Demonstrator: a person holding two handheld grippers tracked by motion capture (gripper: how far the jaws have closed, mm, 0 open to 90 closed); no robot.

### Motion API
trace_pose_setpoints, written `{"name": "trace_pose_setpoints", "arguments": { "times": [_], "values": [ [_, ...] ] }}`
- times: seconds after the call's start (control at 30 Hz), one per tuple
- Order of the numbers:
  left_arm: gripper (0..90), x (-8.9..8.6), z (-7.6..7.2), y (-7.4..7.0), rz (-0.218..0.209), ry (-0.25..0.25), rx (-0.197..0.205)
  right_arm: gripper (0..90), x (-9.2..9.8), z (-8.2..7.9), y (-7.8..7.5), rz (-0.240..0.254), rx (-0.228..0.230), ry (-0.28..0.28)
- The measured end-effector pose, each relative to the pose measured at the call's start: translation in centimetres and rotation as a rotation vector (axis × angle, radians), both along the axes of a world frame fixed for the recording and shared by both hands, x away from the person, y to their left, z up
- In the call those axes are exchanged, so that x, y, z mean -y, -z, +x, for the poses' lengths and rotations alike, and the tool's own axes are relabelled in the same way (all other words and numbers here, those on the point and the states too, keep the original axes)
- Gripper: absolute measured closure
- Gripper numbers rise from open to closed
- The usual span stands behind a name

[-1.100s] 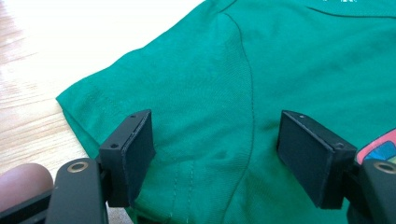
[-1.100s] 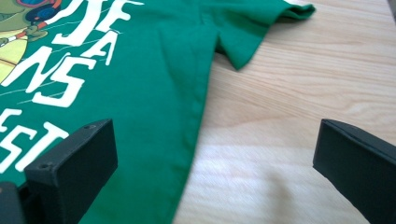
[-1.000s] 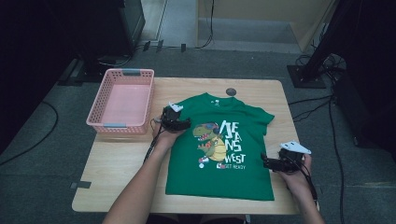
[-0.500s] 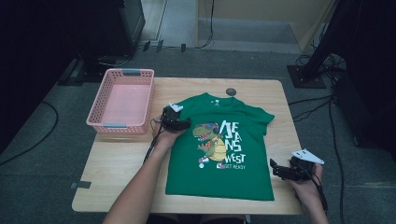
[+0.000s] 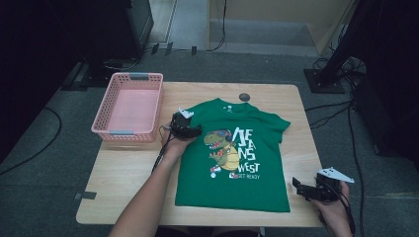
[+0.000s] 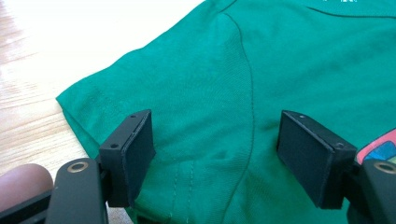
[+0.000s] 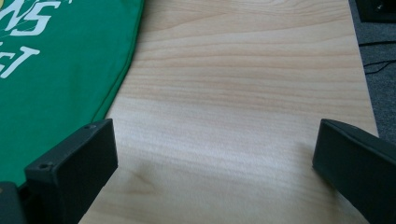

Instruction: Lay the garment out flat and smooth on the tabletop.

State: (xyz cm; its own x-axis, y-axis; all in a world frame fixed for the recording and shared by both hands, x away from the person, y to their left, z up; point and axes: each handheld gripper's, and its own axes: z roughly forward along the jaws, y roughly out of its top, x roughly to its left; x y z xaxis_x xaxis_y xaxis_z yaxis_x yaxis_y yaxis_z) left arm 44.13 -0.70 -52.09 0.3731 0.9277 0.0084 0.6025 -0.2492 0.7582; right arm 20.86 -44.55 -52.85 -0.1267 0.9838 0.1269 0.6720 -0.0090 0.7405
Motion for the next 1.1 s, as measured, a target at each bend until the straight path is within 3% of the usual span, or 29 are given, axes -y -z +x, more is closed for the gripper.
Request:
{"name": "trace_pose_setpoints", "arguments": {
  "times": [0.17, 0.47, 0.53, 0.7, 0.77, 0.87, 0.9, 1.1],
  "values": [
    [28.4, 0.0, 0.0, 0.0, 0.0, 0.0, 0.0, 0.0, 0.4, -0.7, 0.0, -0.003, -0.005, 0.019],
    [28.4, 0.0, 0.0, 0.0, 0.001, 0.001, 0.001, 0.0, 0.0, -1.2, 0.2, -0.102, -0.026, 0.03],
    [27.6, 0.0, -0.1, 0.0, 0.002, 0.015, -0.002, 0.0, -0.1, -1.1, 0.2, -0.105, -0.028, 0.033],
    [19.3, 0.2, -0.2, 0.0, 0.028, 0.016, -0.004, 0.0, -0.1, -1.1, 0.2, -0.104, -0.028, 0.034],
    [8.0, 0.5, -0.4, 0.0, 0.051, 0.035, -0.01, 0.0, -0.1, -1.1, 0.2, -0.105, -0.028, 0.035],
    [6.0, 0.8, -0.7, -0.4, 0.051, 0.033, -0.013, 0.0, -0.2, -1.1, 0.2, -0.105, -0.028, 0.034],
    [2.4, 0.9, -0.8, -0.7, 0.051, 0.028, -0.008, 0.0, -0.2, -1.1, 0.2, -0.103, -0.027, 0.035],
    [1.1, 1.2, -1.9, -2.4, 0.047, 0.026, 0.027, 0.0, -0.2, -1.1, 0.2, -0.103, -0.027, 0.035]
  ]
}}
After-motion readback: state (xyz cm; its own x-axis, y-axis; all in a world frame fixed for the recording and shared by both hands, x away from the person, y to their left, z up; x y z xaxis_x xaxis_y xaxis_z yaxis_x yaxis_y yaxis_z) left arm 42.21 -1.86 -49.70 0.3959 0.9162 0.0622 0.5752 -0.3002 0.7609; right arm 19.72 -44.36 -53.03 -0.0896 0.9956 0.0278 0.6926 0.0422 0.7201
